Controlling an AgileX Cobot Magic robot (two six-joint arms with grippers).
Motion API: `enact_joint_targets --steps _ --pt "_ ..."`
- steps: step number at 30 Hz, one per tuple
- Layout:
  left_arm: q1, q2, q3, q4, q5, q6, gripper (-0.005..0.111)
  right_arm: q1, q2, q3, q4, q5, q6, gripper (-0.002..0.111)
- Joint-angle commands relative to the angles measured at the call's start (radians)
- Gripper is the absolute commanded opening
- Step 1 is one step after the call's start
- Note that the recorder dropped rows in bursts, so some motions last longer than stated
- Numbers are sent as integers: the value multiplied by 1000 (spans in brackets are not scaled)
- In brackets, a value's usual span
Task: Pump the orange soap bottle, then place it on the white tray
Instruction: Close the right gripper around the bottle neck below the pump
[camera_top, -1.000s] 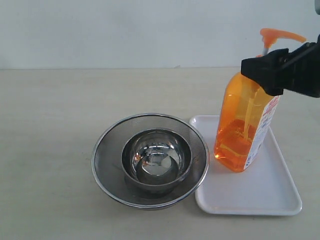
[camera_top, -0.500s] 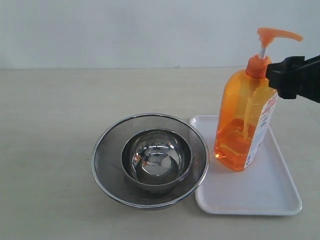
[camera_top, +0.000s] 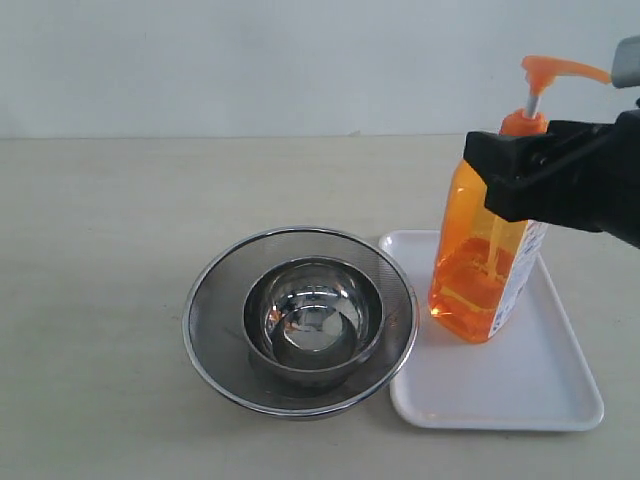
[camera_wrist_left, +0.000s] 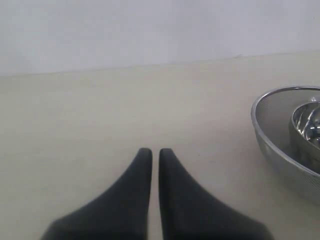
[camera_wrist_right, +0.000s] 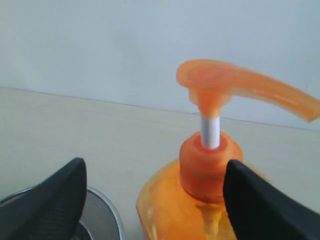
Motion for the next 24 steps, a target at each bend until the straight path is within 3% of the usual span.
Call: enact_joint_targets --steps 1,5,24 --pt "5 -4 4 3 0 -3 5 0 43 16 -43 -91 0 69" --pt "5 -4 4 3 0 -3 5 0 112 16 -43 -194 -28 69" --pt "5 -4 4 3 0 -3 5 0 101 16 125 -176 -183 69"
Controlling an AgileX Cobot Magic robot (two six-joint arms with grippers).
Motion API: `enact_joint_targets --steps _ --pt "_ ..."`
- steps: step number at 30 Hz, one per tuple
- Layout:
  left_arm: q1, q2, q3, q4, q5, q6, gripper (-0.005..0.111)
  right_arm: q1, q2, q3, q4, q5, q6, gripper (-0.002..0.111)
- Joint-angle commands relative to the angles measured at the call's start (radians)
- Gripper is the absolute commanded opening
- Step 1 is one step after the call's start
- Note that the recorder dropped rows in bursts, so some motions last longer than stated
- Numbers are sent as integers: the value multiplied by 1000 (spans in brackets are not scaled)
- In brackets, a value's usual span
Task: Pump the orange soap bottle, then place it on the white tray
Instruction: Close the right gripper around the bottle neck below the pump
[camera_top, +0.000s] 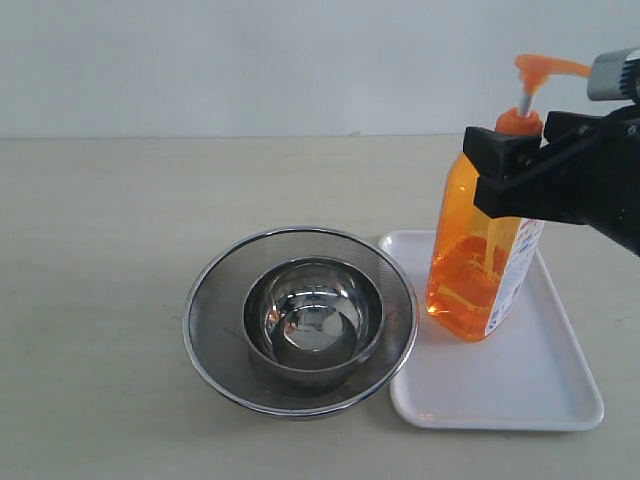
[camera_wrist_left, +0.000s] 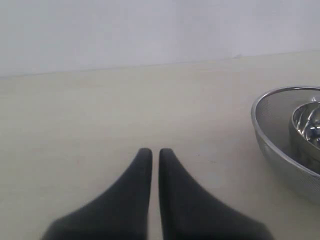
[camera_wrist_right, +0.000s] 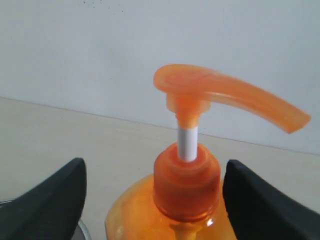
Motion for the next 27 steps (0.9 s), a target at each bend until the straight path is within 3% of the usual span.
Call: enact_joint_targets --steps 1,20,27 --pt "5 -4 4 3 0 -3 5 0 -6 6 23 -3 -29 69" --pt "5 -4 4 3 0 -3 5 0 -3 6 138 -4 -43 69" --pt "5 -4 4 3 0 -3 5 0 72 6 136 -100 -60 69"
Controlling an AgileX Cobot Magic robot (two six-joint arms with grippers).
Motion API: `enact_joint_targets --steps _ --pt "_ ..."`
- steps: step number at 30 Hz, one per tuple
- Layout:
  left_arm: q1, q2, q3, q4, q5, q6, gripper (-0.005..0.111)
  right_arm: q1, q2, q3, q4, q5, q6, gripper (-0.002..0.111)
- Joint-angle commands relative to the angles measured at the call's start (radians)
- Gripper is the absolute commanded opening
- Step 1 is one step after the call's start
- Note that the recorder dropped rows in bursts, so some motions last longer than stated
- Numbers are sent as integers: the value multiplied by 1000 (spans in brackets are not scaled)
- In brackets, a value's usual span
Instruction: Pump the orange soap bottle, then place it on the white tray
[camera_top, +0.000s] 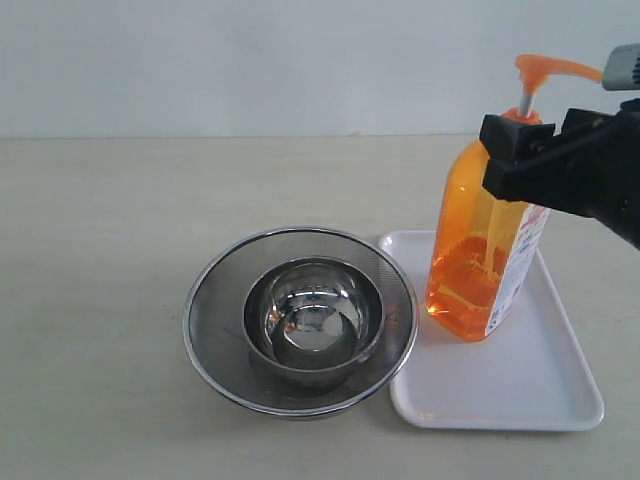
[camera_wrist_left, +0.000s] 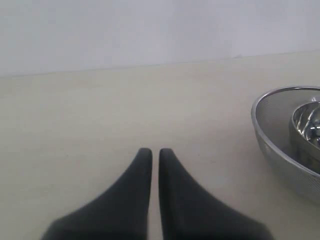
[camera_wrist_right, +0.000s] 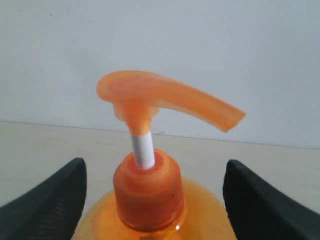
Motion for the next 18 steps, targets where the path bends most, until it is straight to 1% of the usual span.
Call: enact_joint_targets --steps 1,6,11,12,13,14,18 --pt "5 -4 4 1 0 -3 5 0 67 6 0 -73 -33 69" --pt "5 -4 4 1 0 -3 5 0 113 6 0 -126 -31 67" --pt "5 -4 4 1 0 -3 5 0 123 6 0 -118 -22 32" --pt "5 -4 4 1 0 -3 5 0 123 6 0 -116 -7 16" --pt "5 -4 4 1 0 -3 5 0 123 6 0 -115 -7 10" --pt "5 -4 4 1 0 -3 5 0 123 6 0 -109 -4 0" --pt "5 -4 4 1 0 -3 5 0 123 6 0 -107 25 0"
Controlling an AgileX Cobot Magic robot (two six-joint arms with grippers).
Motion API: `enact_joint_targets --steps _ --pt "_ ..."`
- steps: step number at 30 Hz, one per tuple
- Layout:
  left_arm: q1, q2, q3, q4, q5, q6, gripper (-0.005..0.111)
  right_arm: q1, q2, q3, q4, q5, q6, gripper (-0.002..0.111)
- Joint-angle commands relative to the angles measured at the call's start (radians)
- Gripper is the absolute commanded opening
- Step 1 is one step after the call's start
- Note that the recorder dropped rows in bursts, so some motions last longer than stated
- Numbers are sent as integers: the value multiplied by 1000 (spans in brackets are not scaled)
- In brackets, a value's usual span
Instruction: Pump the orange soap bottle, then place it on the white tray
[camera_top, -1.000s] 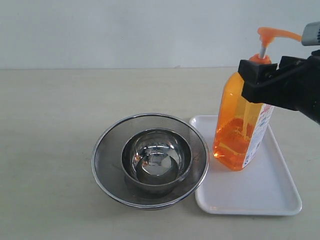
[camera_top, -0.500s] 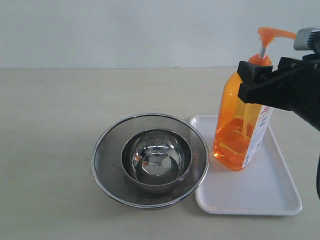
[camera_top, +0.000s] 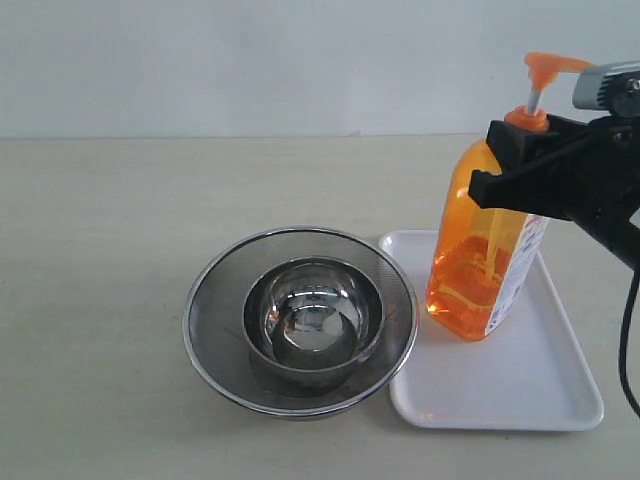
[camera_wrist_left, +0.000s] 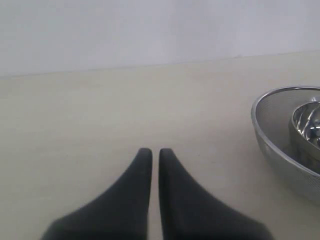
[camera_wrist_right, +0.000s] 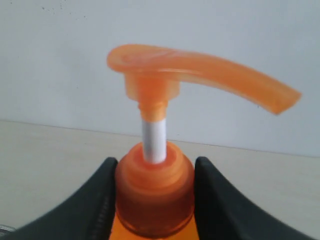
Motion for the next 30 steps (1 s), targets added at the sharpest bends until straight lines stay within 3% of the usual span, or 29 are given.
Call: enact_joint_targets --steps 1,12,21,30 --pt "5 -4 4 1 0 -3 5 0 3 6 -17 15 30 0" --pt "5 -4 4 1 0 -3 5 0 -16 2 -180 -33 -26 0" --pt "5 -4 4 1 0 -3 5 0 -204 2 -257 121 -26 0" --pt "5 -4 4 1 0 -3 5 0 -232 2 -347 205 -32 0"
